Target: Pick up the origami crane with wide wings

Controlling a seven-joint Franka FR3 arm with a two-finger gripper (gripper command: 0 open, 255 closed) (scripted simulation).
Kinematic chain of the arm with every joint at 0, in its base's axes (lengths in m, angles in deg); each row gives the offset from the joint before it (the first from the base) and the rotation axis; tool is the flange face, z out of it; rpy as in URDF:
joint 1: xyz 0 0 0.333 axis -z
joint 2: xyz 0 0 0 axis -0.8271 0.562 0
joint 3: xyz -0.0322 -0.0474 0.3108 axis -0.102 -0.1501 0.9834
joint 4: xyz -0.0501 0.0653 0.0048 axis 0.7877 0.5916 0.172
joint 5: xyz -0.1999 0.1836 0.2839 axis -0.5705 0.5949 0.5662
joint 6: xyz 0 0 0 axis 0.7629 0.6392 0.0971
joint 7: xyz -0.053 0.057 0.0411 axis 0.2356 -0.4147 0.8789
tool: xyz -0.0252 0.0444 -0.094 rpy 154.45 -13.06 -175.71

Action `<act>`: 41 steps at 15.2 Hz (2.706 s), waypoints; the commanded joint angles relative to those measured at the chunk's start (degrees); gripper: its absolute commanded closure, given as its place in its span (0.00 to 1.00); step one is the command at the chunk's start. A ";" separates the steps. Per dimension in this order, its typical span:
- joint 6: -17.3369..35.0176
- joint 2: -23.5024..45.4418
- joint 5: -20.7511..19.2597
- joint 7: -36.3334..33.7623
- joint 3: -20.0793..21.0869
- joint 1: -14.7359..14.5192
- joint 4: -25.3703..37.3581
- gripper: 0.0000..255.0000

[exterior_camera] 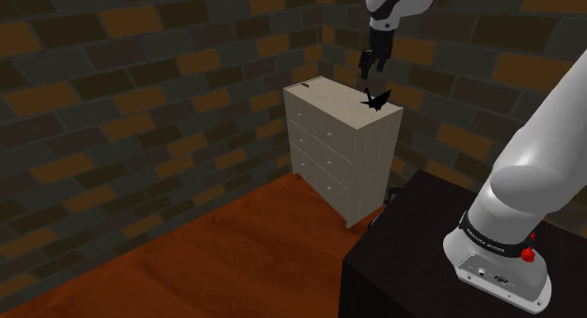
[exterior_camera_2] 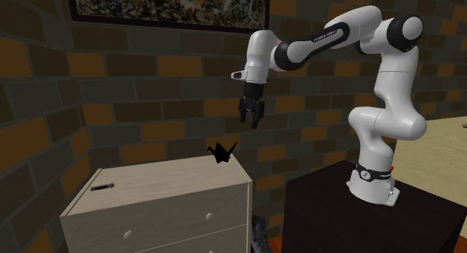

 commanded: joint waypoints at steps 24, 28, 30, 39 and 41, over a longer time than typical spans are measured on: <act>3.08 38.09 22.02 18.57 -1.57 12.39 26.81 0.00; 3.00 38.09 22.00 18.60 -1.59 12.43 26.89 1.00; 3.00 38.08 22.01 18.60 -1.59 12.44 26.88 1.00; 0.17 36.44 20.96 17.70 -2.17 12.12 28.24 1.00; -1.03 35.85 20.57 17.36 -2.38 12.04 28.91 1.00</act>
